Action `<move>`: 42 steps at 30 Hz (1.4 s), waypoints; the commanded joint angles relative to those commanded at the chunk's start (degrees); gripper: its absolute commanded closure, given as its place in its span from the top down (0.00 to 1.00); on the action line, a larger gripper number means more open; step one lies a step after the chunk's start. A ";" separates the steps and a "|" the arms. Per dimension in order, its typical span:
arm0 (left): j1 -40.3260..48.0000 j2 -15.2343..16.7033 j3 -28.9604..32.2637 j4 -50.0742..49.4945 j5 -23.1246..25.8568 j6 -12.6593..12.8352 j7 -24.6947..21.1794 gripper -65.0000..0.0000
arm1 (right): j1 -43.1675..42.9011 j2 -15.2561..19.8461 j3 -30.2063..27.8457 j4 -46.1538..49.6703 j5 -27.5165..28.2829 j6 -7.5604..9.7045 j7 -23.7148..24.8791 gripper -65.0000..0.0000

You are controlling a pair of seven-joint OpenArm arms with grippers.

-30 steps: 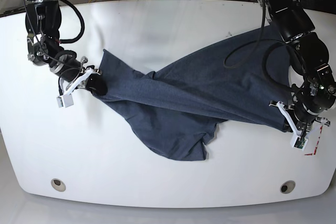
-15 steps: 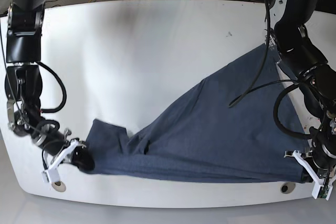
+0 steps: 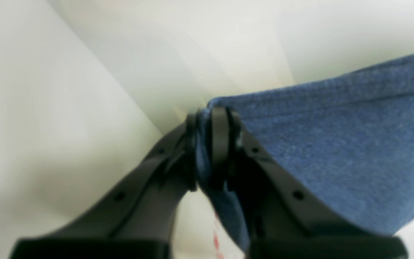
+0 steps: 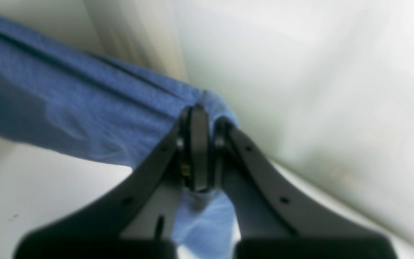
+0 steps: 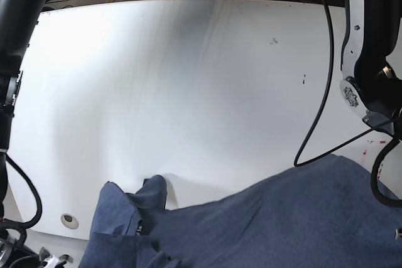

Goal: Fold the T-shirt properly
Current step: 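Lift the shirt with both grippers and lay it flat on the table, then drag the shirt edge with the right gripper to straighten it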

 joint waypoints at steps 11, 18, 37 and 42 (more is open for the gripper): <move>14.59 0.26 1.58 4.22 -0.09 -7.56 0.00 0.00 | -18.73 7.65 4.13 4.92 9.41 0.97 -0.53 0.00; 30.77 0.26 0.18 4.66 -0.09 -8.22 0.09 0.00 | -44.40 7.74 19.08 12.40 10.64 0.97 -0.53 0.00; 70.51 0.35 -9.76 4.31 0.35 -8.22 -11.87 0.00 | -85.63 -7.21 31.12 23.30 15.91 0.97 -0.79 0.00; 74.29 0.35 -10.55 3.34 0.44 -8.22 -17.05 0.00 | -85.89 -8.88 30.77 23.21 16.09 0.97 -0.79 0.00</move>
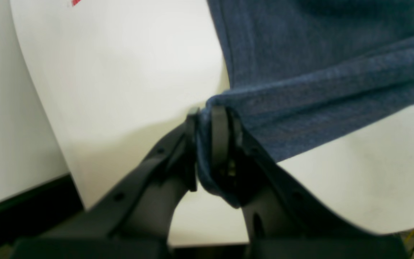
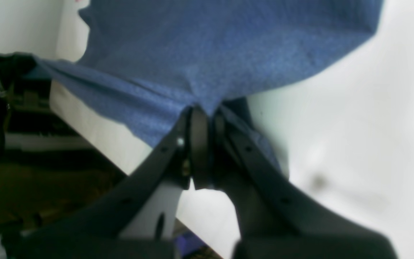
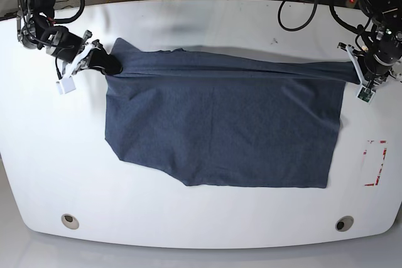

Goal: Fold the T-shirt properly
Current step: 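Drag the shirt edge with the right gripper to straighten it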

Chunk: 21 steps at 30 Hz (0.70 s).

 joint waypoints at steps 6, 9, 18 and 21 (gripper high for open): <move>-0.18 -0.09 0.18 -0.26 0.00 0.00 0.00 0.00 | 8.62 -1.14 -4.75 -4.40 -1.93 -0.44 0.00 0.03; -2.29 -0.18 0.26 -0.26 0.00 0.00 0.00 0.00 | 15.21 -1.58 -8.70 -9.58 -4.04 -0.44 0.00 0.04; -5.27 -0.88 2.02 -0.35 2.02 0.00 0.00 0.00 | 23.91 -2.73 -12.31 -16.70 -5.71 -0.44 0.00 0.57; -5.36 -1.05 2.37 -0.53 3.69 0.00 0.00 0.00 | 20.48 -2.73 -9.93 -15.03 -2.29 -0.44 0.00 0.70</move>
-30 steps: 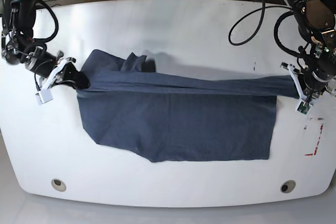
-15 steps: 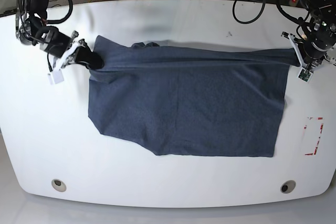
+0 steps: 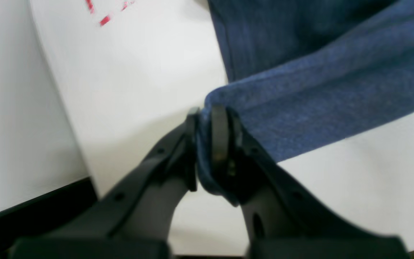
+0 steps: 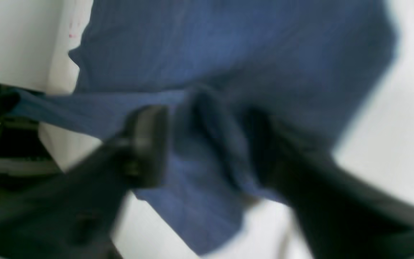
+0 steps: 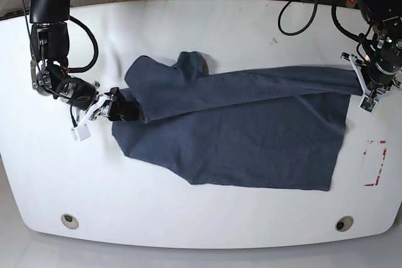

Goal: Fold the T-shirt properly
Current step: 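Drag the shirt edge with the right gripper to straighten it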

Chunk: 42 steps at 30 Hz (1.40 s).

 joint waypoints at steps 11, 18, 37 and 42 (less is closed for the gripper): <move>-0.09 0.09 0.26 -1.32 0.00 0.00 -0.18 0.00 | -15.38 -3.16 4.31 9.32 1.49 0.00 0.00 0.70; -0.09 0.18 0.35 -1.41 -0.09 0.00 -0.18 0.00 | -17.93 -8.88 4.13 9.23 -1.67 0.00 0.00 0.70; 0.00 0.18 2.37 -1.41 -0.09 0.00 -0.18 0.00 | -14.24 -15.56 4.31 11.52 -14.59 0.35 0.35 0.00; 0.00 0.18 3.43 -1.41 0.09 0.00 -0.26 0.00 | -20.75 -15.47 7.74 20.22 -14.59 0.35 0.26 0.00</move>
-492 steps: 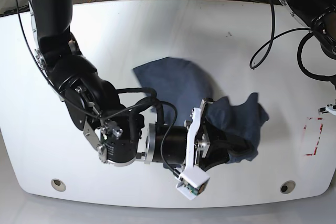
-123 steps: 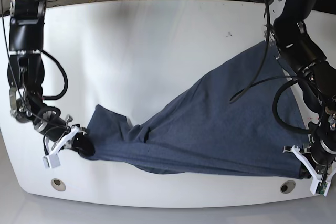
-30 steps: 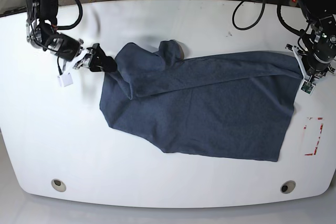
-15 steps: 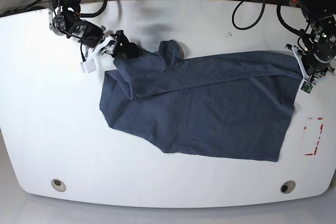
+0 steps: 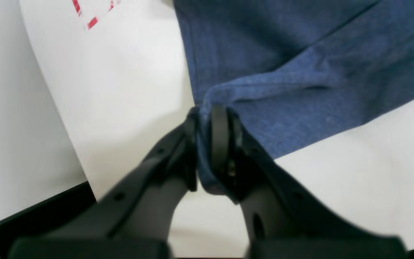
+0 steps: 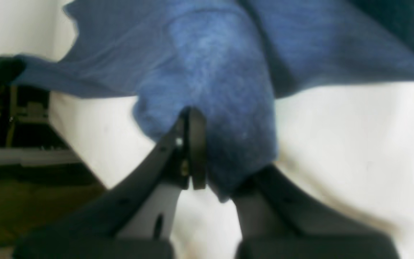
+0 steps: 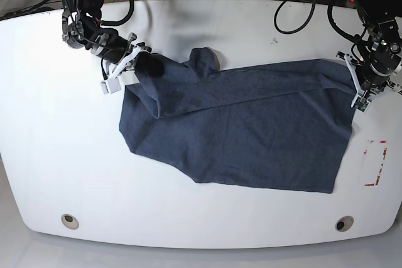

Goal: Fold the T-shirt properly
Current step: 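Drag the shirt edge with the right gripper to straighten it, then lift the shirt with both grippers, swing it up and lay it flat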

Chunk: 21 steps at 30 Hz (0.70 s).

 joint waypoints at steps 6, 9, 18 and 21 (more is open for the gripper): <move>0.35 0.18 1.05 0.00 0.18 0.00 0.00 0.00 | -8.79 0.09 5.54 7.30 -0.09 0.00 0.00 0.00; 0.18 2.55 1.49 0.00 0.18 0.00 -0.09 0.00 | -10.99 0.26 8.00 9.32 -0.35 0.00 0.00 0.00; -4.92 8.53 6.95 0.62 0.00 4.00 -5.71 0.00 | -4.75 5.10 10.81 9.41 -4.75 -0.44 -0.09 0.00; -8.62 10.81 7.30 0.53 0.18 4.18 -5.71 0.00 | -0.09 5.63 10.81 9.32 -9.85 -0.35 -0.09 0.00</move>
